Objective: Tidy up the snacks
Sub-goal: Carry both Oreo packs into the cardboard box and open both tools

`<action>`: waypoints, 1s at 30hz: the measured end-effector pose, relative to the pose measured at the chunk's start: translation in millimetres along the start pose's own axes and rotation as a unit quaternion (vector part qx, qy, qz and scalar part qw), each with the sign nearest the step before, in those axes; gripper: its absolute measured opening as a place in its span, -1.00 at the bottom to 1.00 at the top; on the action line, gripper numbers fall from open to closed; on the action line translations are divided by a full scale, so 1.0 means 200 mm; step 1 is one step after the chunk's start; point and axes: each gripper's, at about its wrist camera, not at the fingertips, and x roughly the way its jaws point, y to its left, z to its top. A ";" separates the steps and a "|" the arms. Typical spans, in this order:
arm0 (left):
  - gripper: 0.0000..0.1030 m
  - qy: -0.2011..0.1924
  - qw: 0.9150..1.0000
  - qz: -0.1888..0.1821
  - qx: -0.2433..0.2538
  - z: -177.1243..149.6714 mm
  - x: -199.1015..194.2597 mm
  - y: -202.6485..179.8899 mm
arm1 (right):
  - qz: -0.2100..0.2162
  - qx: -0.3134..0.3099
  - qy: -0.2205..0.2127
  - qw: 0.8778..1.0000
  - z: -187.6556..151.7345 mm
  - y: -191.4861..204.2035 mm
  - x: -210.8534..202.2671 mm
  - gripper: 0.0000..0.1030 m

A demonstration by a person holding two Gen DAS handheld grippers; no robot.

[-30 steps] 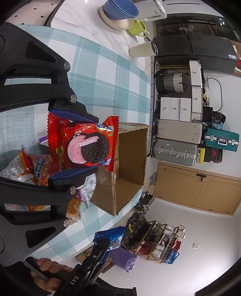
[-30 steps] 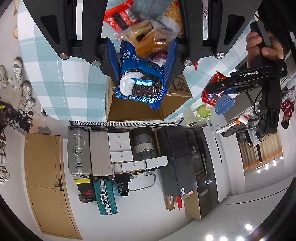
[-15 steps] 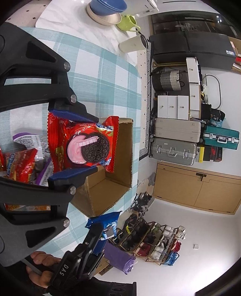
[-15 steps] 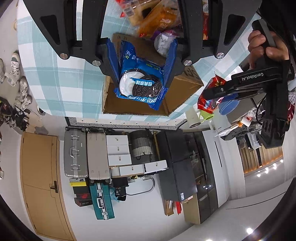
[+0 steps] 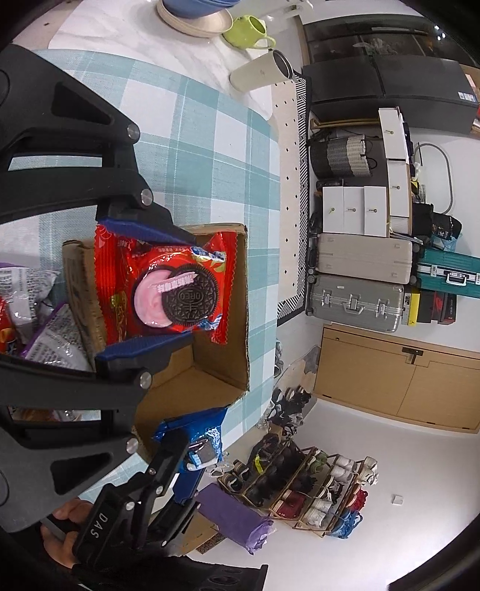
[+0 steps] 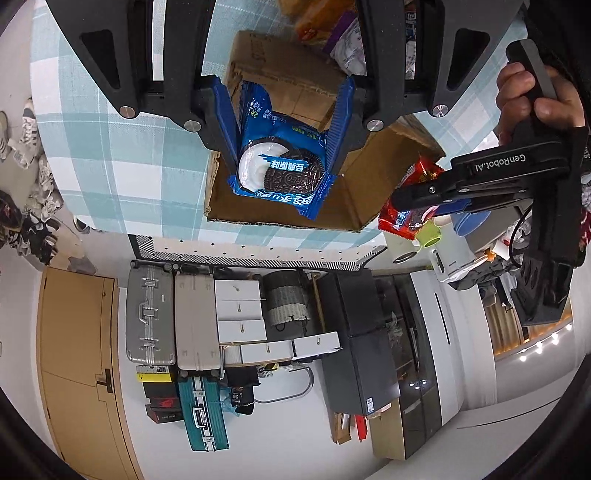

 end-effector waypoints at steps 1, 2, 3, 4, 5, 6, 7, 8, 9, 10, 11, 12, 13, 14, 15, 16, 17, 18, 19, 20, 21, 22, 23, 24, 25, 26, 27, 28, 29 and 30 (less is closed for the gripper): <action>-0.19 0.002 1.000 0.001 0.001 0.01 0.02 0.00 | -0.002 -0.003 0.001 1.000 0.00 0.00 0.02 -0.12; -0.19 0.004 1.000 0.001 0.001 0.02 0.04 0.00 | -0.003 -0.005 0.002 1.000 0.01 -0.01 0.03 -0.12; -0.19 0.006 1.000 0.001 0.002 0.02 0.07 0.00 | -0.003 -0.007 0.004 1.000 0.01 -0.01 0.04 -0.12; -0.19 0.007 1.000 0.002 0.004 0.03 0.09 0.00 | -0.004 -0.008 0.005 1.000 0.01 -0.02 0.06 -0.12; -0.19 0.009 1.000 0.003 0.006 0.03 0.11 0.00 | -0.004 -0.009 0.007 1.000 0.01 -0.02 0.07 -0.12; -0.19 0.011 1.000 0.004 0.008 0.04 0.13 -0.01 | -0.006 -0.010 0.009 1.000 0.01 -0.03 0.09 -0.12; -0.19 0.014 1.000 0.005 0.008 0.03 0.15 -0.01 | -0.007 -0.009 0.011 1.000 0.00 -0.03 0.10 -0.12; -0.18 0.017 1.000 0.005 0.007 0.03 0.18 0.00 | -0.007 -0.008 0.014 1.000 0.00 -0.04 0.12 -0.12; -0.18 0.020 1.000 0.005 0.006 0.03 0.20 0.00 | -0.007 -0.007 0.016 1.000 0.00 -0.05 0.12 -0.12; -0.18 0.024 1.000 0.005 0.005 0.03 0.23 0.01 | -0.008 -0.008 0.018 1.000 -0.01 -0.05 0.13 -0.12; -0.18 0.027 1.000 0.005 0.004 0.02 0.25 0.02 | -0.009 -0.007 0.020 1.000 -0.01 -0.06 0.14 -0.12; -0.18 0.030 1.000 0.004 0.003 0.02 0.27 0.02 | -0.007 -0.007 0.020 1.000 -0.01 -0.06 0.15 -0.12; -0.18 0.031 1.000 0.004 0.001 0.01 0.28 0.03 | -0.009 -0.010 0.020 1.000 -0.01 -0.06 0.15 -0.12; -0.19 0.032 0.999 0.003 0.000 0.01 0.30 0.03 | -0.013 -0.014 0.020 1.000 -0.01 -0.05 0.15 -0.12; -0.18 0.030 1.000 0.003 0.002 0.01 0.30 0.03 | -0.014 -0.016 0.021 1.000 -0.01 -0.05 0.15 -0.12; -0.18 0.030 1.000 0.004 0.006 0.01 0.31 0.02 | -0.014 -0.016 0.021 1.000 -0.01 -0.05 0.15 -0.12; -0.18 0.031 0.999 0.005 0.007 0.01 0.31 0.02 | -0.014 -0.017 0.021 1.000 -0.02 -0.05 0.16 -0.12; -0.18 0.030 0.999 0.006 0.009 0.01 0.32 0.01 | -0.014 -0.019 0.022 1.000 -0.02 -0.05 0.17 -0.12; -0.18 0.029 1.000 0.005 0.011 0.01 0.33 0.01 | -0.014 -0.020 0.021 0.999 -0.02 -0.05 0.17 -0.12; -0.18 0.028 1.000 0.006 0.013 0.01 0.33 0.01 | -0.014 -0.022 0.021 0.999 -0.01 -0.04 0.17 -0.12; -0.18 0.027 0.999 0.008 0.017 0.01 0.34 0.01 | -0.014 -0.023 0.023 0.999 -0.01 -0.04 0.18 -0.12; -0.18 0.028 0.999 0.011 0.020 0.01 0.35 0.00 | -0.014 -0.024 0.023 0.999 -0.01 -0.04 0.18 -0.12; -0.18 0.029 0.999 0.011 0.021 0.01 0.36 0.00 | -0.014 -0.025 0.024 0.999 -0.01 -0.04 0.18 -0.12; -0.18 0.031 0.999 0.011 0.020 0.01 0.37 -0.01 | -0.013 -0.027 0.025 0.999 -0.01 -0.04 0.19 -0.12; -0.18 0.034 0.999 0.009 0.020 0.01 0.37 -0.01 | -0.014 -0.030 0.026 0.999 -0.01 -0.04 0.19 -0.11; -0.18 0.035 0.999 0.009 0.021 0.00 0.38 -0.01 | -0.012 -0.030 0.025 0.999 -0.01 -0.04 0.18 -0.09; -0.18 0.033 0.999 0.013 0.026 0.00 0.37 -0.02 | -0.008 -0.031 0.024 0.999 -0.01 -0.03 0.17 -0.01; -0.18 0.034 0.999 0.014 0.028 0.00 0.38 -0.03 | -0.009 -0.033 0.019 0.999 -0.01 -0.03 0.16 0.04; -0.18 0.034 0.999 0.013 0.028 0.00 0.37 -0.03 | -0.011 -0.035 0.014 0.999 -0.01 -0.03 0.15 0.05; -0.18 0.032 0.999 0.010 0.027 -0.01 0.37 -0.03 | -0.014 -0.036 0.012 0.999 -0.01 -0.03 0.14 0.05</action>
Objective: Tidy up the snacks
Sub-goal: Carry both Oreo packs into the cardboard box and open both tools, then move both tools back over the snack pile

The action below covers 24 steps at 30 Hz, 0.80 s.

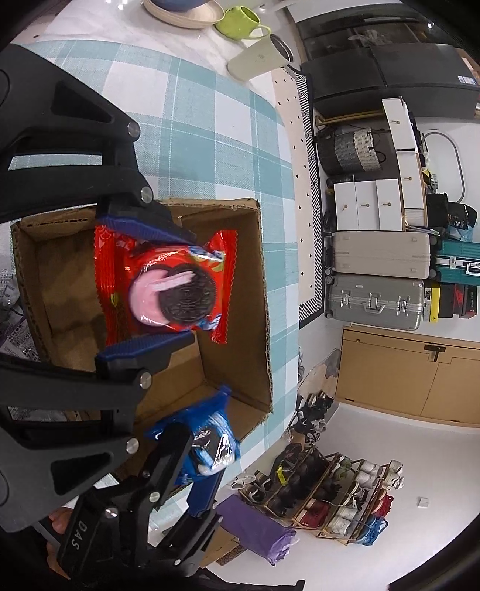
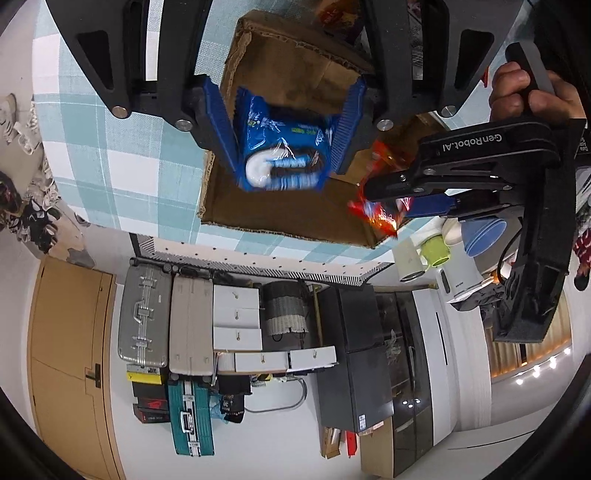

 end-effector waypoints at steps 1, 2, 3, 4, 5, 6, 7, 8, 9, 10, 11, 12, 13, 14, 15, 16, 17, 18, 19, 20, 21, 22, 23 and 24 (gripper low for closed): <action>-0.17 -0.003 1.000 -0.008 -0.002 0.00 -0.01 0.00 | -0.003 0.001 0.001 1.000 0.00 0.00 -0.01 0.05; -0.15 -0.005 1.000 -0.012 -0.002 -0.01 -0.03 0.00 | -0.004 0.003 0.002 1.000 0.01 -0.01 -0.02 0.06; -0.10 -0.006 1.000 -0.012 -0.001 -0.01 -0.04 0.00 | -0.006 0.004 0.002 1.000 0.01 -0.01 -0.03 0.08; -0.04 -0.008 1.000 -0.011 0.000 -0.01 -0.05 0.01 | -0.010 0.005 0.003 1.000 0.01 -0.02 -0.05 0.19; 0.18 -0.010 1.000 -0.008 0.000 -0.01 -0.07 0.01 | -0.012 0.005 0.002 1.000 0.01 -0.02 -0.07 0.29; 0.33 -0.011 1.000 -0.007 -0.003 -0.02 -0.09 0.01 | -0.012 0.007 -0.004 1.000 0.00 -0.02 -0.10 0.49; 0.36 -0.013 1.000 -0.018 -0.007 -0.02 -0.12 0.02 | -0.012 0.010 -0.010 1.000 0.00 -0.03 -0.14 0.66; 0.54 -0.015 1.000 -0.022 -0.010 -0.03 -0.14 0.03 | -0.011 0.013 -0.014 1.000 0.00 -0.04 -0.17 0.73; 0.68 -0.020 1.000 -0.021 -0.012 -0.03 -0.17 0.03 | -0.011 0.014 -0.015 1.000 -0.01 -0.04 -0.20 0.84; 0.70 -0.025 0.999 -0.015 -0.013 -0.04 -0.20 0.04 | -0.014 0.016 -0.017 1.000 -0.01 -0.04 -0.23 0.95; 0.79 -0.026 1.000 -0.011 -0.013 -0.05 -0.23 0.04 | -0.019 0.020 -0.020 0.999 -0.01 -0.05 -0.26 0.99; 1.00 -0.023 1.000 -0.007 -0.015 -0.06 -0.25 0.05 | -0.021 0.023 -0.022 0.999 -0.01 -0.05 -0.29 0.99; 0.98 -0.023 1.000 -0.006 -0.017 -0.07 -0.27 0.05 | -0.023 0.026 -0.022 0.999 -0.02 -0.06 -0.31 0.99; 0.98 -0.023 0.999 -0.010 -0.020 -0.08 -0.30 0.06 | -0.025 0.026 -0.021 0.999 -0.03 -0.06 -0.33 0.99; 0.98 -0.024 0.999 -0.013 -0.020 -0.09 -0.34 0.06 | -0.028 0.025 -0.020 0.999 -0.04 -0.06 -0.35 0.99; 0.98 -0.025 0.999 -0.014 -0.019 -0.10 -0.37 0.06 | -0.032 0.023 -0.020 0.999 -0.05 -0.05 -0.37 0.99; 0.98 -0.026 0.999 -0.011 -0.017 -0.12 -0.40 0.06 | -0.033 0.021 -0.019 0.999 -0.06 -0.04 -0.38 0.99; 0.98 -0.027 0.999 -0.008 -0.015 -0.13 -0.43 0.06 | -0.034 0.020 -0.016 0.999 -0.07 -0.04 -0.40 0.99; 0.98 -0.027 1.000 -0.006 -0.014 -0.15 -0.46 0.06 | -0.035 0.019 -0.014 0.999 -0.09 -0.04 -0.42 0.99; 0.98 -0.026 1.000 -0.005 -0.013 -0.17 -0.49 0.06 | -0.036 0.019 -0.012 0.999 -0.10 -0.03 -0.43 0.99; 0.98 -0.025 1.000 -0.004 -0.013 -0.18 -0.51 0.06 | -0.037 0.020 -0.012 0.999 -0.11 -0.03 -0.45 0.99; 0.98 -0.024 1.000 -0.004 -0.013 -0.20 -0.54 0.06 | -0.039 0.022 -0.011 0.999 -0.13 -0.03 -0.47 0.99; 0.98 -0.024 1.000 -0.005 -0.013 -0.22 -0.57 0.07 | -0.040 0.025 -0.010 0.999 -0.14 -0.03 -0.49 0.99; 0.98 -0.024 1.000 -0.004 -0.015 -0.24 -0.60 0.07 | -0.041 0.026 -0.011 0.999 -0.16 -0.02 -0.51 0.99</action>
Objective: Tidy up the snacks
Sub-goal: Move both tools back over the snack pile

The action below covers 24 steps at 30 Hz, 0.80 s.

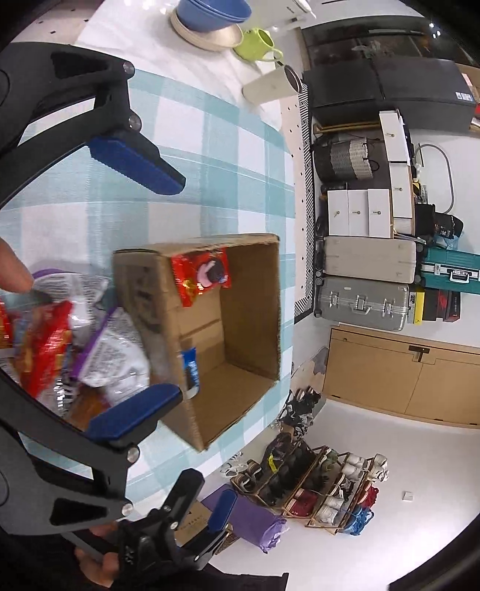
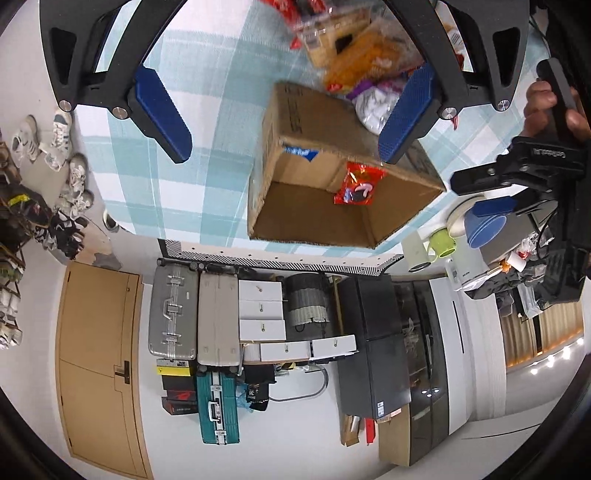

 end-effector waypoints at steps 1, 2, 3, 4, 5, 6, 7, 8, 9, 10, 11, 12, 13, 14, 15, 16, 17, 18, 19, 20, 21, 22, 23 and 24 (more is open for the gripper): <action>0.97 0.000 1.000 0.001 -0.002 -0.02 -0.03 0.00 | -0.002 0.001 0.000 1.000 -0.02 0.00 -0.02 0.99; 0.98 0.000 1.000 0.001 -0.002 -0.05 -0.06 0.01 | -0.004 0.002 0.002 1.000 -0.03 0.00 -0.04 0.99; 0.98 0.002 1.000 0.002 -0.003 -0.07 -0.08 0.01 | -0.006 0.002 0.003 1.000 -0.05 0.00 -0.06 0.99; 0.98 0.004 1.000 0.003 -0.004 -0.09 -0.10 0.01 | -0.008 0.001 0.002 1.000 -0.07 0.00 -0.08 0.99; 0.98 0.006 1.000 0.003 -0.005 -0.12 -0.12 0.01 | -0.010 -0.001 0.004 1.000 -0.10 0.01 -0.11 0.99; 0.98 0.009 1.000 0.003 -0.006 -0.15 -0.14 0.01 | -0.013 -0.002 0.007 1.000 -0.11 0.01 -0.12 0.99; 0.98 0.012 1.000 0.003 -0.006 -0.18 -0.16 0.01 | -0.015 -0.003 0.009 1.000 -0.13 0.01 -0.14 0.99; 0.98 0.014 1.000 0.003 -0.007 -0.21 -0.18 0.01 | -0.016 -0.004 0.011 1.000 -0.16 0.02 -0.15 0.99; 0.98 0.016 1.000 0.002 -0.011 -0.24 -0.20 0.02 | -0.017 -0.004 0.015 1.000 -0.17 0.02 -0.15 0.99; 0.98 0.019 1.000 0.000 -0.014 -0.27 -0.21 0.02 | -0.018 -0.005 0.017 1.000 -0.19 0.02 -0.16 0.99; 0.97 0.021 1.000 -0.001 -0.017 -0.30 -0.22 0.02 | -0.019 -0.007 0.018 1.000 -0.21 0.02 -0.17 0.99; 0.98 0.023 1.000 -0.001 -0.020 -0.32 -0.23 0.03 | -0.019 -0.008 0.019 1.000 -0.22 0.02 -0.18 0.99; 0.97 0.025 0.999 0.000 -0.022 -0.35 -0.24 0.03 | -0.019 -0.010 0.022 1.000 -0.24 0.02 -0.19 0.99; 0.97 0.027 0.999 0.001 -0.023 -0.37 -0.25 0.03 | -0.019 -0.011 0.024 0.999 -0.26 0.02 -0.19 0.99; 0.97 0.028 0.999 0.001 -0.025 -0.39 -0.26 0.04 | -0.019 -0.011 0.025 0.999 -0.27 0.03 -0.20 0.99; 0.97 0.031 0.999 0.002 -0.027 -0.40 -0.27 0.04 | -0.018 -0.012 0.027 0.999 -0.28 0.03 -0.20 0.99; 0.97 0.033 0.999 0.003 -0.029 -0.40 -0.25 0.03 | -0.016 -0.013 0.030 0.999 -0.30 0.03 -0.20 0.99; 0.98 0.035 0.999 0.004 -0.031 -0.42 -0.27 0.03 | -0.015 -0.014 0.033 0.999 -0.31 0.04 -0.20 0.99; 0.97 0.037 0.999 0.005 -0.031 -0.43 -0.27 0.02 | -0.015 -0.015 0.035 0.999 -0.32 0.05 -0.19 0.99; 0.97 0.039 0.999 0.008 -0.032 -0.44 -0.27 0.02 | -0.014 -0.017 0.038 0.999 -0.33 0.05 -0.19 0.99; 0.97 0.040 0.999 0.009 -0.033 -0.46 -0.28 0.02 | -0.014 -0.018 0.041 0.999 -0.34 0.06 -0.18 0.99; 0.97 0.042 0.998 0.010 -0.035 -0.46 -0.27 0.02 | -0.013 -0.017 0.045 0.999 -0.35 0.06 -0.18 0.99; 0.97 0.045 0.998 0.011 -0.038 -0.47 -0.27 0.02 | -0.012 -0.018 0.047 0.999 -0.36 0.06 -0.17 0.99; 0.97 0.049 0.998 0.011 -0.041 -0.49 -0.28 0.02 | -0.010 -0.020 0.049 0.999 -0.37 0.06 -0.17 0.99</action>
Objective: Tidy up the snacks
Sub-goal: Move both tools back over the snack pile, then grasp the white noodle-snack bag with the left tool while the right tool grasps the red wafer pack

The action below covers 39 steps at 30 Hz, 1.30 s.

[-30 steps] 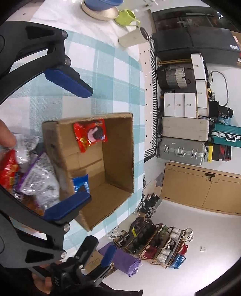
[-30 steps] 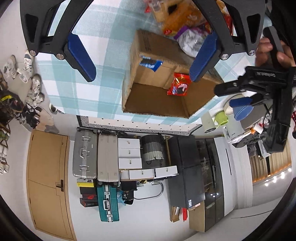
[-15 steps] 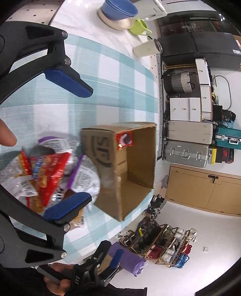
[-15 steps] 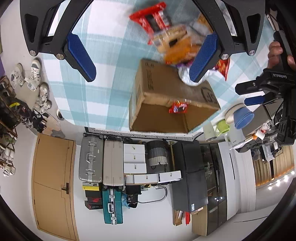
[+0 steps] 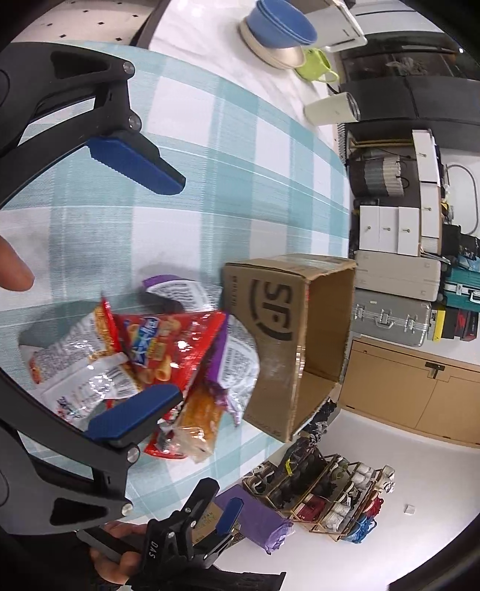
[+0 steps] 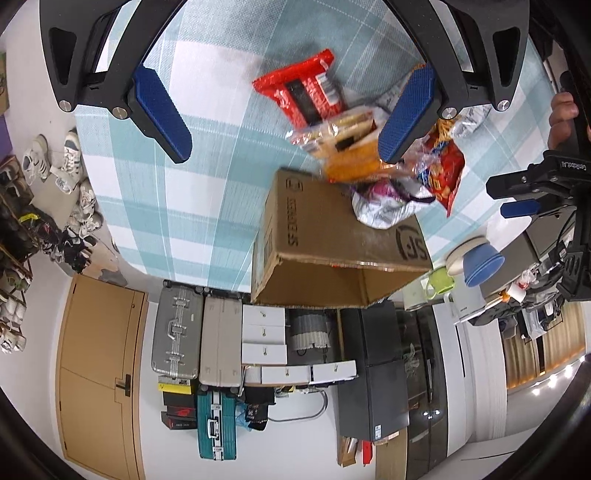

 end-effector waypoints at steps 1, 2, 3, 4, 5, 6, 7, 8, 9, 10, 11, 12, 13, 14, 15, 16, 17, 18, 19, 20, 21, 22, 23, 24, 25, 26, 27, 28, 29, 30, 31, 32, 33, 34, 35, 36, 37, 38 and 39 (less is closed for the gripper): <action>0.97 0.005 1.000 0.000 -0.002 -0.02 0.00 0.00 | -0.001 -0.001 0.002 1.000 0.00 0.00 0.00 0.99; 0.97 0.008 1.000 -0.001 -0.004 -0.03 0.01 0.00 | -0.002 -0.002 0.005 1.000 -0.01 0.00 0.01 0.99; 0.97 0.012 1.000 0.001 -0.006 -0.04 0.01 -0.01 | -0.003 -0.002 0.007 1.000 -0.01 0.00 0.01 0.99; 0.97 0.015 1.000 0.002 -0.006 -0.05 0.01 -0.01 | -0.001 -0.002 0.009 1.000 -0.01 0.00 0.01 0.99; 0.97 0.019 1.000 0.002 -0.007 -0.07 0.01 -0.02 | -0.001 -0.002 0.010 1.000 -0.02 0.00 0.01 0.99; 0.97 0.023 1.000 0.001 -0.008 -0.08 0.01 -0.02 | -0.001 -0.003 0.013 1.000 -0.02 -0.01 0.01 0.99; 0.97 0.026 1.000 0.001 -0.010 -0.09 0.01 -0.03 | -0.002 -0.004 0.017 1.000 -0.03 -0.02 0.01 0.99; 0.97 0.029 1.000 0.000 -0.012 -0.10 0.01 -0.03 | -0.003 -0.005 0.021 1.000 -0.03 -0.03 0.02 0.99; 0.97 0.031 0.999 -0.003 -0.013 -0.11 0.01 -0.04 | -0.003 -0.007 0.028 1.000 -0.04 -0.03 0.02 0.99; 0.97 0.034 0.999 -0.007 -0.015 -0.12 0.01 -0.04 | -0.004 -0.010 0.035 0.999 -0.04 -0.04 0.03 0.99; 0.97 0.036 0.999 -0.013 -0.016 -0.13 0.01 -0.05 | -0.005 -0.011 0.039 0.999 -0.05 -0.04 0.04 0.99; 0.97 0.041 0.999 -0.021 -0.018 -0.14 0.02 -0.05 | -0.005 -0.010 0.044 0.999 -0.06 -0.05 0.06 0.99; 0.97 0.044 0.999 -0.023 -0.019 -0.15 0.02 -0.05 | -0.003 -0.008 0.051 0.999 -0.07 -0.06 0.07 0.99; 0.97 0.046 0.999 -0.020 -0.020 -0.16 0.03 -0.05 | -0.002 -0.006 0.058 0.998 -0.07 -0.06 0.09 0.99; 0.97 0.049 0.998 -0.014 -0.023 -0.17 0.04 -0.05 | -0.002 -0.006 0.065 0.998 -0.08 -0.07 0.11 0.99; 0.97 0.052 0.998 -0.011 -0.026 -0.18 0.04 -0.05 | -0.002 -0.007 0.070 0.998 -0.09 -0.07 0.13 0.99; 0.97 0.055 0.998 -0.011 -0.031 -0.19 0.05 -0.04 | -0.002 -0.008 0.076 0.997 -0.10 -0.07 0.15 0.99; 0.97 0.059 0.998 -0.014 -0.037 -0.19 0.06 -0.04 | -0.003 -0.009 0.082 0.997 -0.12 -0.06 0.17 0.99; 0.97 0.061 0.997 -0.017 -0.040 -0.20 0.06 -0.04 | -0.003 -0.009 0.088 0.996 -0.13 -0.06 0.19 0.99; 0.97 0.063 0.997 -0.020 -0.040 -0.20 0.06 -0.04 | -0.002 -0.010 0.094 0.996 -0.14 -0.05 0.22 0.99; 0.97 0.065 0.997 -0.020 -0.040 -0.21 0.07 -0.05 | 0.000 -0.012 0.097 0.995 -0.15 -0.05 0.23 0.99; 0.97 0.066 0.997 -0.020 -0.039 -0.21 0.07 -0.05 | 0.002 -0.015 0.101 0.995 -0.16 -0.04 0.25 0.99; 0.97 0.068 0.997 -0.022 -0.038 -0.22 0.07 -0.06 | 0.002 -0.018 0.103 0.995 -0.17 -0.03 0.26 0.99; 0.97 0.072 0.996 -0.024 -0.037 -0.22 0.08 -0.07 | 0.005 -0.021 0.105 0.994 -0.17 -0.02 0.27 0.99; 0.97 0.074 0.996 -0.027 -0.036 -0.23 0.08 -0.08 | 0.008 -0.023 0.107 0.994 -0.18 -0.01 0.28 0.99; 0.97 0.077 0.996 -0.032 -0.036 -0.24 0.09 -0.09 | 0.011 -0.023 0.108 0.994 -0.18 -0.01 0.29 0.99; 0.97 0.079 0.996 -0.036 -0.036 -0.24 0.09 -0.10 | 0.014 -0.023 0.108 0.994 -0.18 0.00 0.29 0.99; 0.97 0.081 0.995 -0.042 -0.036 -0.24 0.10 -0.11 | 0.015 -0.023 0.109 0.994 -0.18 0.00 0.30 0.99; 0.97 0.081 0.995 -0.047 -0.034 -0.24 0.10 -0.12 | 0.017 -0.024 0.110 0.994 -0.19 0.00 0.31 0.99; 0.97 0.083 0.995 -0.051 -0.032 -0.24 0.11 -0.13 | 0.019 -0.023 0.110 0.993 -0.19 0.00 0.31 0.99; 0.97 0.086 0.994 -0.053 -0.031 -0.24 0.12 -0.14 | 0.024 -0.021 0.112 0.993 -0.19 0.00 0.32 0.99; 0.97 0.090 0.994 -0.057 -0.031 -0.24 0.13 -0.14 | 0.025 -0.020 0.115 0.993 -0.19 0.00 0.32 0.99; 0.97 0.093 0.993 -0.061 -0.033 -0.24 0.15 -0.15 | 0.026 -0.019 0.115 0.993 -0.19 0.01 0.32 0.98; 0.97 0.097 0.993 -0.064 -0.035 -0.25 0.16 -0.15 | 0.029 -0.017 0.116 0.993 -0.19 0.01 0.33 0.98; 0.97 0.101 0.992 -0.064 -0.036 -0.25 0.18 -0.15 | 0.031 -0.015 0.117 0.992 -0.19 0.01 0.33 0.98; 0.97 0.104 0.992 -0.066 -0.036 -0.25 0.19 -0.16 | 0.033 -0.014 0.118 0.992 -0.19 0.02 0.34 0.94; 0.97 0.105 0.991 -0.069 -0.035 -0.26 0.20 -0.16 | 0.035 -0.014 0.119 0.992 -0.19 0.02 0.34 0.85; 0.94 0.108 0.991 -0.072 -0.034 -0.26 0.20 -0.16 | 0.035 -0.014 0.122 0.992 -0.19 0.02 0.35 0.79; 0.83 0.110 0.990 -0.077 -0.034 -0.26 0.21 -0.17 | 0.035 -0.014 0.125 0.991 -0.19 0.02 0.36 0.67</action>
